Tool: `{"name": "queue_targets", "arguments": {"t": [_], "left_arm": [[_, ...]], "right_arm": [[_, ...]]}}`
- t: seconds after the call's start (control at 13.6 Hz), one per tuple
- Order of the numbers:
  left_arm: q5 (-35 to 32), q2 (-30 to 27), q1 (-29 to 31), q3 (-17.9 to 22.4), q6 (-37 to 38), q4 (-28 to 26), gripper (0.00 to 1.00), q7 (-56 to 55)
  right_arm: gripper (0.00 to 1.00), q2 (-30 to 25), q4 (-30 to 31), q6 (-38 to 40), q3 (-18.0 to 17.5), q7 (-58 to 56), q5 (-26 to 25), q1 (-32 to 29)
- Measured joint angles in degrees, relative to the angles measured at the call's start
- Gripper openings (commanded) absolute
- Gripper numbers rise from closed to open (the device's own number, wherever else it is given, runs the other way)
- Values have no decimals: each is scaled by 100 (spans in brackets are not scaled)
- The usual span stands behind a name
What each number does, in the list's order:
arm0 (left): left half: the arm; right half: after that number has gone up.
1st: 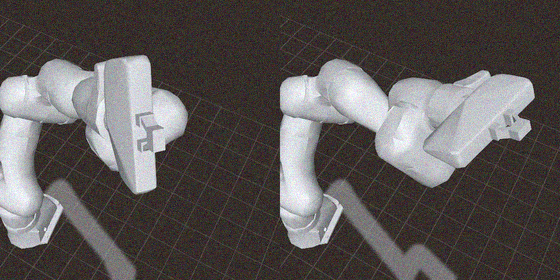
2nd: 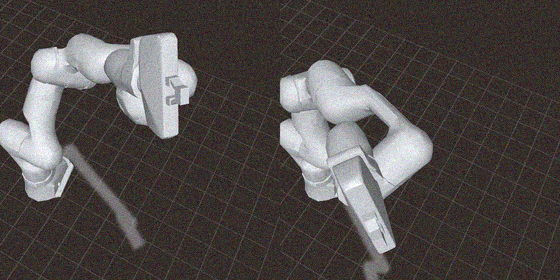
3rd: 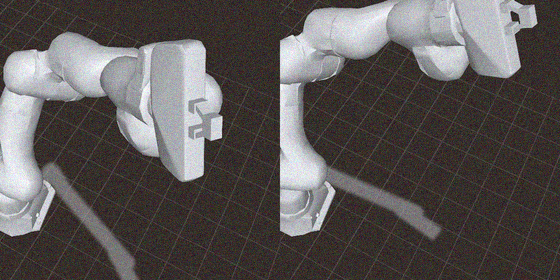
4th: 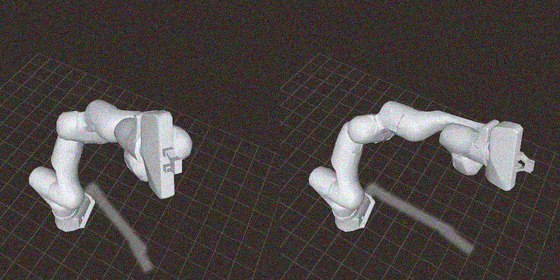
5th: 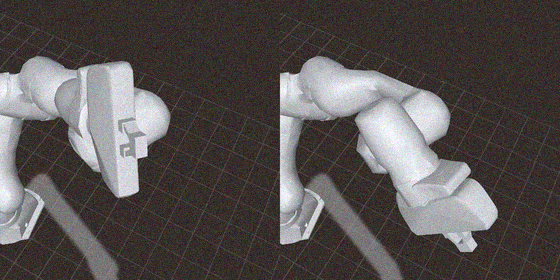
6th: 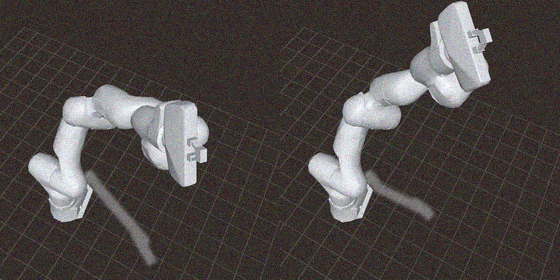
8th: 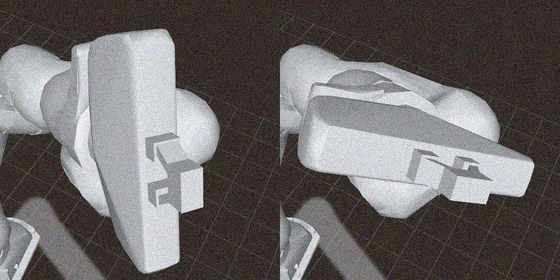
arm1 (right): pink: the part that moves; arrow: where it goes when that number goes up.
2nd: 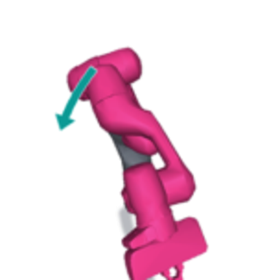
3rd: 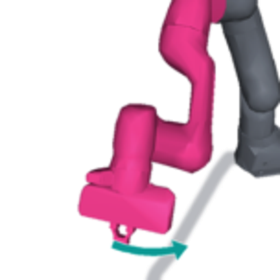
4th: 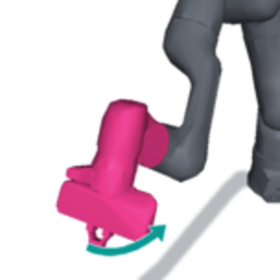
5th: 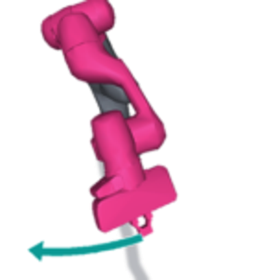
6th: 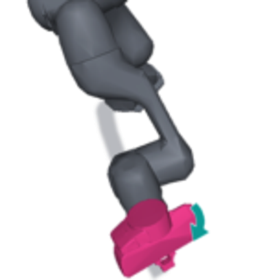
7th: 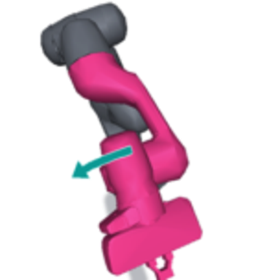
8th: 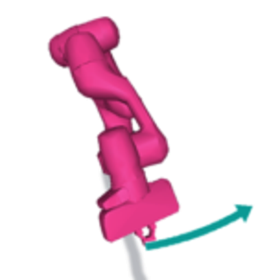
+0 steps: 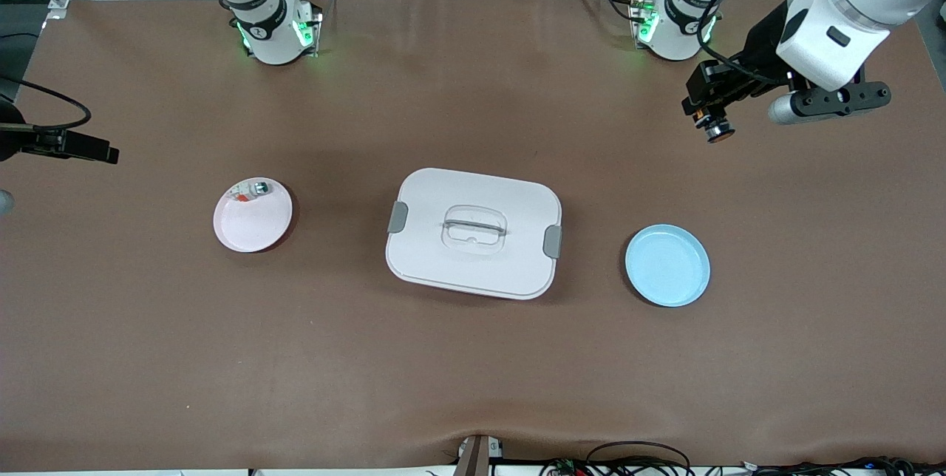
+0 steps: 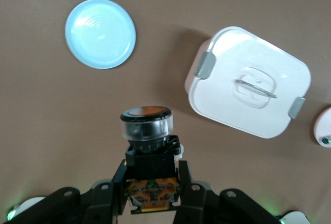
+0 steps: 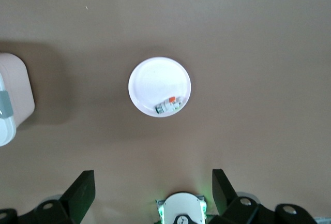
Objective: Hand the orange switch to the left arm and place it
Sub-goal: 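Carry the switch with the left gripper over the light-blue plate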
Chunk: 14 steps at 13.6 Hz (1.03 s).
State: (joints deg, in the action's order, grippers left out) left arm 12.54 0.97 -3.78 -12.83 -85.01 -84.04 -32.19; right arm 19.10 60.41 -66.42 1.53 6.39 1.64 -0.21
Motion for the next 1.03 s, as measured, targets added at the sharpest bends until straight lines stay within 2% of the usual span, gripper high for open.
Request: {"name": "queue_targets", "arguments": {"t": [0.44,1.03], "left_arm": [[-332,-12,45,28,223,0,0,-1917],[-890,135,392,50,235,-42,0,-3548]], "right_arm": [[100,-217,89,-169,-70,-3,-194,4],[100,-401,257,-228,-115,-11,-194,40]]}}
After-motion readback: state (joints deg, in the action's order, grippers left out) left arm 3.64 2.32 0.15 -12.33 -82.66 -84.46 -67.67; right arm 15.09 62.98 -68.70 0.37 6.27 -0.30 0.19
